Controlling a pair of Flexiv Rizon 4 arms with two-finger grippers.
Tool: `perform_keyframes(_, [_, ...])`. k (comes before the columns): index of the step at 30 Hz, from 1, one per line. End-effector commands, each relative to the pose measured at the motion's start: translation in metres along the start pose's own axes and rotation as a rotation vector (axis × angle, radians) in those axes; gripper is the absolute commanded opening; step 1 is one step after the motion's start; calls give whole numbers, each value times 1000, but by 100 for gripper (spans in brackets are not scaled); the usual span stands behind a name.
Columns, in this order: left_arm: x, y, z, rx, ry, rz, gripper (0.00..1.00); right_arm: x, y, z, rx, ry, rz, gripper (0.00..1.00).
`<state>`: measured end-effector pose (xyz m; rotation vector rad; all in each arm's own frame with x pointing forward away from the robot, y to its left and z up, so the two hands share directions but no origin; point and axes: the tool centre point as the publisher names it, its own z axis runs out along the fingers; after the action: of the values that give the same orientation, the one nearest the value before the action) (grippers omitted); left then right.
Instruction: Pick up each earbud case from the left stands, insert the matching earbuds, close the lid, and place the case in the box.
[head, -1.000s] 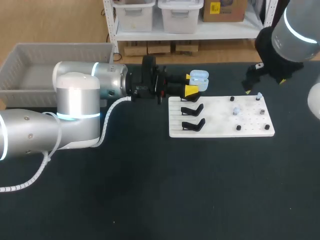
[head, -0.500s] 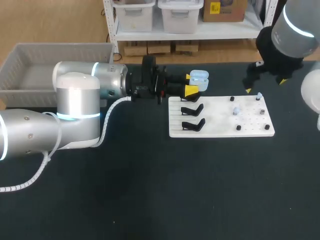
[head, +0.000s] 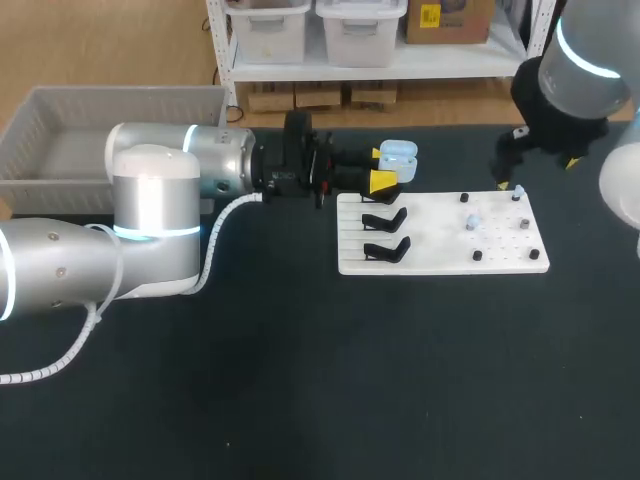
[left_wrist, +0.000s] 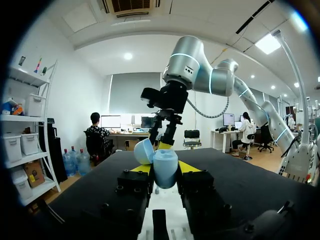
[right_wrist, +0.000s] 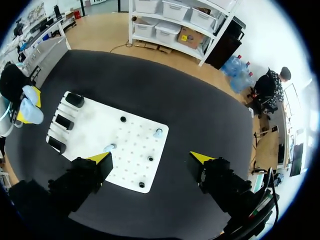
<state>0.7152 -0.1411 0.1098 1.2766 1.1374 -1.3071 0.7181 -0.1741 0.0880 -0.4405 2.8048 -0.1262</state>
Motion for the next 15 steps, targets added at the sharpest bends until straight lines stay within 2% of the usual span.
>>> perform_keyframes(1, [3,1,0,2,-6,-1,0,-14,3,14,36,66,-35,100])
perform_keyframes(8, [3,1,0,2,-6,-1,0,-18,6,33,81,146,-92,100])
perform_keyframes(15, [3,1,0,2,-6,-1,0,-19,2,47,103,175,-87,100])
